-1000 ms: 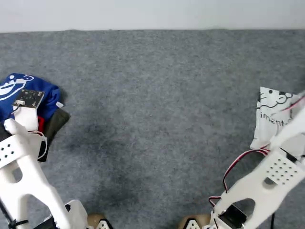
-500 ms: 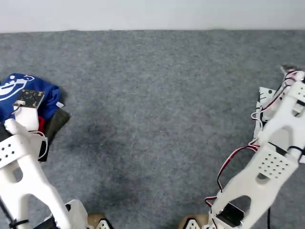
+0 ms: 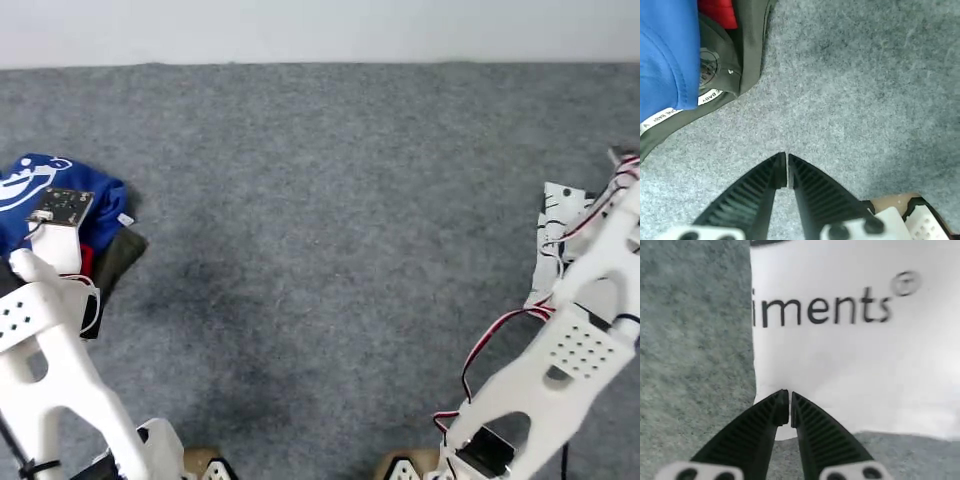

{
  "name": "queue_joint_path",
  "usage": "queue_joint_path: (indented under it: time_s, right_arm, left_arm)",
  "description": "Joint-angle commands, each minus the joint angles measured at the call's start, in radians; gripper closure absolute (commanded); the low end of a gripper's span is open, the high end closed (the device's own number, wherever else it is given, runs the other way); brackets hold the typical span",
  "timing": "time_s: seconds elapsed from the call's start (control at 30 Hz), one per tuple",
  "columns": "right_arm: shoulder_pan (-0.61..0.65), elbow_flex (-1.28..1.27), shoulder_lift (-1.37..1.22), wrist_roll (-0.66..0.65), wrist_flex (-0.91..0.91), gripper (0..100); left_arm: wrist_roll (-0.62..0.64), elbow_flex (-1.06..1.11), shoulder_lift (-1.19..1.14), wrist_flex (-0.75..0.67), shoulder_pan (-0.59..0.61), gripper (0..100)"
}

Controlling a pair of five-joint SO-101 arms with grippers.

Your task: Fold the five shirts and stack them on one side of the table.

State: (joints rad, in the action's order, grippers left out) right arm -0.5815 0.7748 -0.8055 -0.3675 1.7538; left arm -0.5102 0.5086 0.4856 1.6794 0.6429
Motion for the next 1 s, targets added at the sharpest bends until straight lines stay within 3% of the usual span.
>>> queue_joint_path:
  time_s: [0.0, 0.33, 0.57, 0.97]
  right_arm:
    - [-0.008, 0.008, -0.028, 0.008, 0.044, 99.0]
    - [0.051, -0.278, 0.151, -0.026, 0.042, 99.0]
    - [0.024, -0.293, 0.328, -0.031, 0.033, 99.0]
    - [-0.249, -0.293, 0.302, -0.201, -0.222, 99.0]
  left_arm:
    - [0.008, -0.012, 0.009, -0.012, -0.008, 98]
    - [0.008, -0.012, 0.009, -0.006, -0.008, 98]
    - [0.008, -0.012, 0.009, -0.006, -0.008, 98]
    - [0.008, -0.012, 0.009, -0.005, -0.008, 98]
